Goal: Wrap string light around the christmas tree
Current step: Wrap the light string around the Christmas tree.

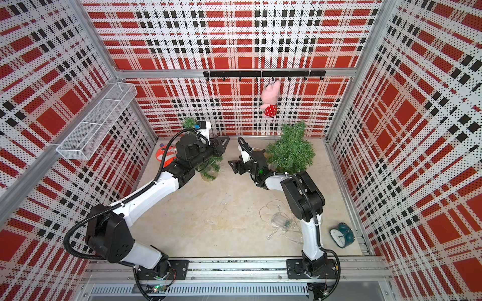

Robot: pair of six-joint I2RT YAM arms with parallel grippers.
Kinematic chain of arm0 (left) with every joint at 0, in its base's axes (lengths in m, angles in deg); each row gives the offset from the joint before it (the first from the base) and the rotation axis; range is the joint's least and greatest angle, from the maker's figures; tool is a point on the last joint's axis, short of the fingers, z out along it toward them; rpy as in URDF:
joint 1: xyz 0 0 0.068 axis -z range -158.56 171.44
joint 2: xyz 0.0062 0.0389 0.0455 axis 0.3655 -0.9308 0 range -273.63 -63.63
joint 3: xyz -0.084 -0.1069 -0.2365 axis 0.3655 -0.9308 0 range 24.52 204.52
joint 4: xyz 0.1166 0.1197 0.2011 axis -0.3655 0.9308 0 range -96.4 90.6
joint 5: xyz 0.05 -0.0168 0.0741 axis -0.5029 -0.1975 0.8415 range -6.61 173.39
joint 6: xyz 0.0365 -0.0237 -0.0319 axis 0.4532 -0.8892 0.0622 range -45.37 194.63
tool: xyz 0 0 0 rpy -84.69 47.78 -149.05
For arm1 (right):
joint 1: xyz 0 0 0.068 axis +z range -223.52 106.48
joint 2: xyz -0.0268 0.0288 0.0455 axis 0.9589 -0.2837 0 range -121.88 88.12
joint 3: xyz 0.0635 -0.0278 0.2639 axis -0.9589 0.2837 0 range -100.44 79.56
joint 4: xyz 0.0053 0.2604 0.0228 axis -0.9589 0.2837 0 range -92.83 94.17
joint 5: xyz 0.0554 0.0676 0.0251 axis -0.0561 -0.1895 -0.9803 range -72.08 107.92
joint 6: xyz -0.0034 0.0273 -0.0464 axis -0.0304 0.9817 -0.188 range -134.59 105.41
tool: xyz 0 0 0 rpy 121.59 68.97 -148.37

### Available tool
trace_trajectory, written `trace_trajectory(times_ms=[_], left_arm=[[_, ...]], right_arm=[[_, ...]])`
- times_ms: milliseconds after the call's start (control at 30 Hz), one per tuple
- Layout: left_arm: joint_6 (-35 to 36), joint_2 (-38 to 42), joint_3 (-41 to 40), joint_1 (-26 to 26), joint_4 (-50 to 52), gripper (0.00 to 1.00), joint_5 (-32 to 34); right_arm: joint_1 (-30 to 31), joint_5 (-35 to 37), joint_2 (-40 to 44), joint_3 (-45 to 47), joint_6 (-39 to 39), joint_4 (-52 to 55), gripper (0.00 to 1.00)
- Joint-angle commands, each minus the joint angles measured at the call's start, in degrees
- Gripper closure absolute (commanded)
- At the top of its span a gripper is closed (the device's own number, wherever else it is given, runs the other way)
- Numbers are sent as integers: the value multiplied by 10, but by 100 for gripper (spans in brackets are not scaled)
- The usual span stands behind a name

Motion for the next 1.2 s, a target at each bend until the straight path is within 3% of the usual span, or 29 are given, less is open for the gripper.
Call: trace_trajectory(times_ms=[0, 200, 300, 367, 467, 567, 667, 933, 1167], left_arm=[[32, 17, 8, -1, 16, 61, 11], [36, 30, 2, -2, 10, 61, 16], [34, 31, -2, 1, 11, 61, 18], [33, 34, -5, 4, 8, 61, 19], [35, 43, -12, 5, 7, 61, 25], [37, 59, -28, -2, 2, 60, 29], [33, 73, -42, -10, -9, 60, 23], [58, 95, -63, -12, -17, 53, 12], [79, 144, -132, -24, -43, 46, -1]], right_arm=[[14, 2, -23, -29, 12, -44, 22], [33, 49, -81, -88, 46, -57, 20], [34, 105, -111, -126, 54, -43, 24], [34, 129, -117, -135, 47, -41, 32], [34, 132, -90, -112, 28, -50, 58], [31, 129, -31, -65, 7, -51, 76], [21, 124, 20, -40, 4, -24, 86], [7, 97, 124, -53, -30, 119, 93], [6, 77, 195, -121, -27, 230, 97]])
